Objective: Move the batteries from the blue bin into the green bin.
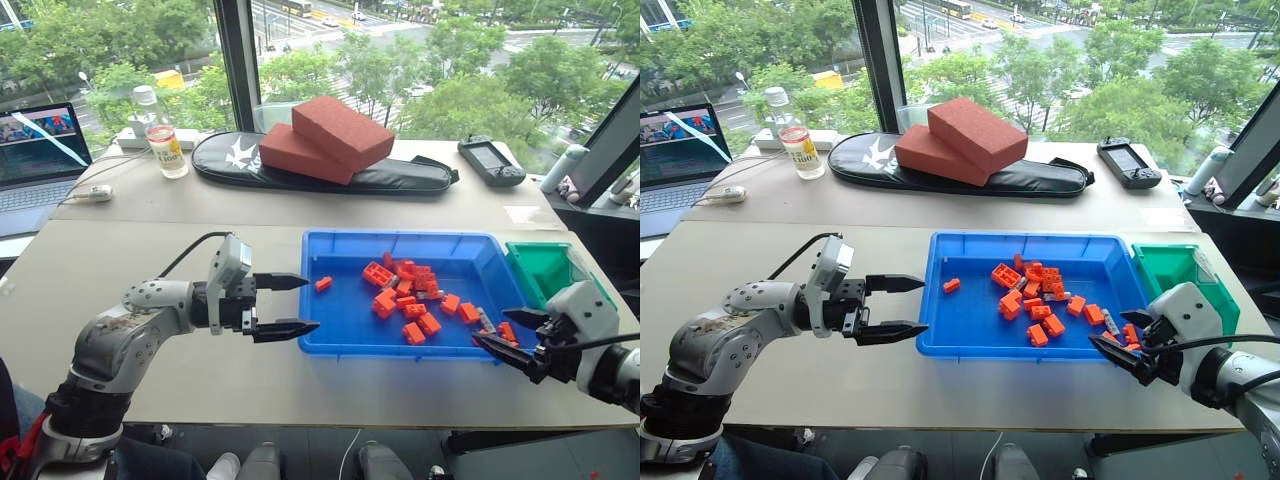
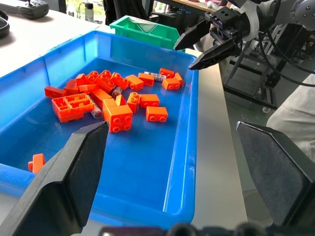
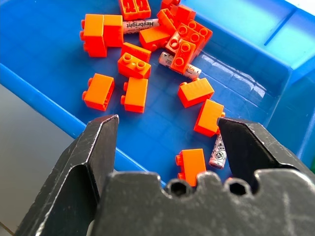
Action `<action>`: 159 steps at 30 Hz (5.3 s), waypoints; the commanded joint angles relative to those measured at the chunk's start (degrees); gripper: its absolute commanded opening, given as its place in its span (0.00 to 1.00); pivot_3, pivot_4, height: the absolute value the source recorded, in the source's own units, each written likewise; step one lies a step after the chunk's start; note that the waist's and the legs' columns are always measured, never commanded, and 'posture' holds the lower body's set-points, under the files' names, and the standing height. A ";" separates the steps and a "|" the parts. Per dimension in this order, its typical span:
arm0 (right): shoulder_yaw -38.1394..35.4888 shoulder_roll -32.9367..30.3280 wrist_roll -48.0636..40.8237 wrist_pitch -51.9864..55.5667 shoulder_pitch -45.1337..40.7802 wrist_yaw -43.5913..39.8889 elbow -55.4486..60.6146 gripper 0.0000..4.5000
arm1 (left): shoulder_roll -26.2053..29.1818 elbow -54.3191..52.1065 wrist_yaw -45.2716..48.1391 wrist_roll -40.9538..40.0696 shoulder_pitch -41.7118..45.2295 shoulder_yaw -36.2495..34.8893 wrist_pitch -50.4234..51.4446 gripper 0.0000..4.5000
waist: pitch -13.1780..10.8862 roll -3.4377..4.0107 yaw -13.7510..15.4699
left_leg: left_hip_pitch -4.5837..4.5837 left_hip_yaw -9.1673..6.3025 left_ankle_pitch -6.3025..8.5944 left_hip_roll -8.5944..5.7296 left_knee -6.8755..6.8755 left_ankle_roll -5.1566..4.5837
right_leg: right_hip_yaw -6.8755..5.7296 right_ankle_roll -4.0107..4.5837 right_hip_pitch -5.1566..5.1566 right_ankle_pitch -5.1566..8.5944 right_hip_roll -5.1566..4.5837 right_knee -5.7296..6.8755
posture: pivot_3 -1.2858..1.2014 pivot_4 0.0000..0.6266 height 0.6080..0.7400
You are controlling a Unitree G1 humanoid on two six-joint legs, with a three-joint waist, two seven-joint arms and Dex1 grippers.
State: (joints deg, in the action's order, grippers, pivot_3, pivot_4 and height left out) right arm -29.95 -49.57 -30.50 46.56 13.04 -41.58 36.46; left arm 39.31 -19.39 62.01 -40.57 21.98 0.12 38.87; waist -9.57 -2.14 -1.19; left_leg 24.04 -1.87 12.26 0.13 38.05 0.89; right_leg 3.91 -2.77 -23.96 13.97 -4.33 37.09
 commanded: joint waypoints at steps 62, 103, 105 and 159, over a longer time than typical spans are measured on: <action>21.32 -11.82 8.18 18.04 -33.49 -0.72 -16.87 0.06 | 0.36 -4.49 -2.39 -1.80 -0.52 -0.29 0.34 1.00 | -0.07 0.11 0.20 | -0.18 0.08 0.02 -0.04 0.00 -0.03 | 0.07 -0.05 0.11 0.02 -0.05 -0.01 | 0.52 0.24 1.00; 23.05 6.85 9.65 14.02 -39.43 11.66 -20.75 0.99 | 1.75 -5.41 -2.83 -2.19 -0.22 -0.20 1.35 1.00 | -0.05 0.34 -1.01 | -0.06 0.13 0.02 -0.04 -0.07 -0.04 | 0.13 -0.04 -0.06 0.02 -0.04 0.02 | 0.52 0.24 1.00; 23.35 7.91 9.60 14.67 -40.16 12.51 -21.33 0.99 | 1.86 -5.54 -3.00 -1.96 -0.41 -0.16 1.21 1.00 | -0.05 0.34 -1.02 | -0.06 0.12 0.02 -0.03 -0.07 -0.04 | 0.12 -0.04 -0.06 0.02 -0.03 0.02 | 0.52 0.24 1.00; 6.11 -5.46 0.69 26.75 -27.01 8.19 -2.82 0.74 | 2.82 -5.64 -2.92 -3.09 -0.77 -0.70 2.72 1.00 | -0.06 0.35 -1.16 | -0.07 0.15 0.05 -0.01 -0.10 -0.10 | 0.13 -0.05 -0.06 0.02 -0.01 0.00 | 0.52 0.24 1.00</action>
State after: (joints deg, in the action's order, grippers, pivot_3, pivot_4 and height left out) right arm -23.23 -55.28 -29.95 75.13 -11.48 -34.49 32.61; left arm 41.83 -24.19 58.46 -43.24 20.68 0.02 42.59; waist -9.62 -1.79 -2.34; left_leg 23.98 -1.72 12.31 0.12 37.95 0.79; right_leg 4.04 -2.82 -24.03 13.99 -4.35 37.09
